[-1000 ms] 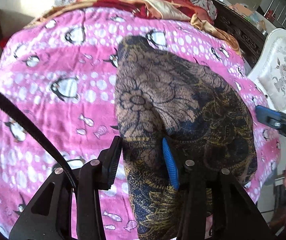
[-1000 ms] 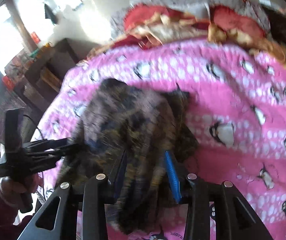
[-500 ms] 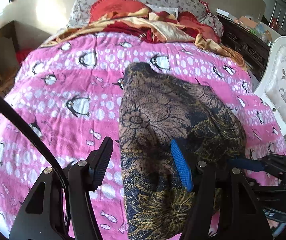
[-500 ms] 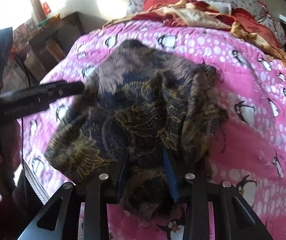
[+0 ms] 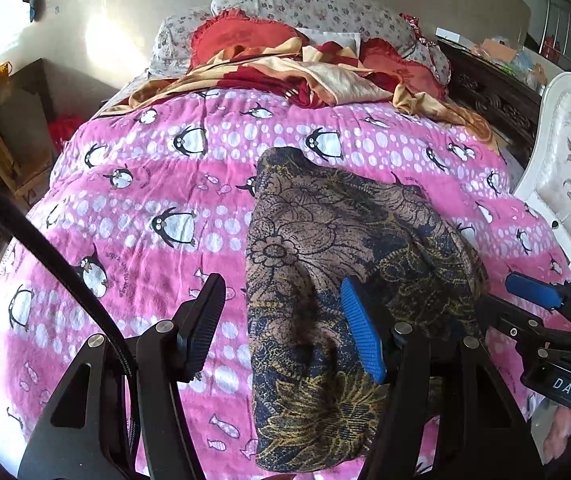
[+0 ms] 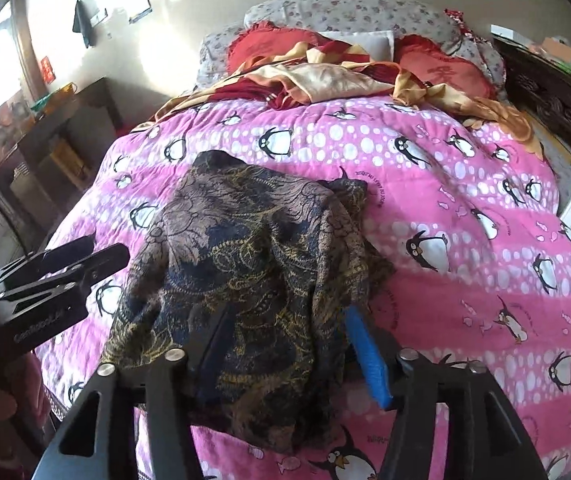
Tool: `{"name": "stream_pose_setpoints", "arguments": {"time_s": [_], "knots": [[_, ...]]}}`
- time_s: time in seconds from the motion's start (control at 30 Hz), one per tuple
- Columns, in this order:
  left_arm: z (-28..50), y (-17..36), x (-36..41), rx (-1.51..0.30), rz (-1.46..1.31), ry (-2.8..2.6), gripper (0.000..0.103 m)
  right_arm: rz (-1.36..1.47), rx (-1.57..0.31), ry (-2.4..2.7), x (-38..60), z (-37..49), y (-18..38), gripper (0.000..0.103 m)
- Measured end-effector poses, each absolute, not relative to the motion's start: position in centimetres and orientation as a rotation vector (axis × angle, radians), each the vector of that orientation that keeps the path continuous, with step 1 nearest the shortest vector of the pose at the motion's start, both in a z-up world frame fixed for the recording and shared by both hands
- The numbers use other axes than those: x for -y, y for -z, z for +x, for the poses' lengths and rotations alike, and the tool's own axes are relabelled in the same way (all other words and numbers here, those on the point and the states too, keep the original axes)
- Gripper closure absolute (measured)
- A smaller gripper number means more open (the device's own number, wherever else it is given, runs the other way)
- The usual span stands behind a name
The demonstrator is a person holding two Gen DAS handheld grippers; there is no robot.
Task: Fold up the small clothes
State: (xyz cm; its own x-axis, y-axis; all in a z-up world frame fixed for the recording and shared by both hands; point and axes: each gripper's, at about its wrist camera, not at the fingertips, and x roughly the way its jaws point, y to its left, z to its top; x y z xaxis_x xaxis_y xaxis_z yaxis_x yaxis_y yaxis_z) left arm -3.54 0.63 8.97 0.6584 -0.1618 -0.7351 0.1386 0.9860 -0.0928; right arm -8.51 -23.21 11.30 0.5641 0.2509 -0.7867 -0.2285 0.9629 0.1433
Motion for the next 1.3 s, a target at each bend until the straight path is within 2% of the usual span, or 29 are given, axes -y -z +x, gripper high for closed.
{"name": "stream_pose_setpoints", "arguments": {"time_s": [0.17, 0.37, 1.3], "knots": [[-3.6, -9.0, -1.0, -0.834, -0.046, 0.17, 0.043, 0.015, -0.919, -0.274, 22.8, -8.5, -11.6, 0.038], [-3.6, -8.9, -1.2, -0.829, -0.044, 0.157, 0.043, 0.013, -0.916, -0.28, 22.2, -8.3, -11.5, 0.037], [-3.1, -8.5, -1.6, -0.838, -0.039, 0.139, 0.043, 0.012, -0.945, -0.296, 21.1, -7.5, -10.5, 0.037]]}}
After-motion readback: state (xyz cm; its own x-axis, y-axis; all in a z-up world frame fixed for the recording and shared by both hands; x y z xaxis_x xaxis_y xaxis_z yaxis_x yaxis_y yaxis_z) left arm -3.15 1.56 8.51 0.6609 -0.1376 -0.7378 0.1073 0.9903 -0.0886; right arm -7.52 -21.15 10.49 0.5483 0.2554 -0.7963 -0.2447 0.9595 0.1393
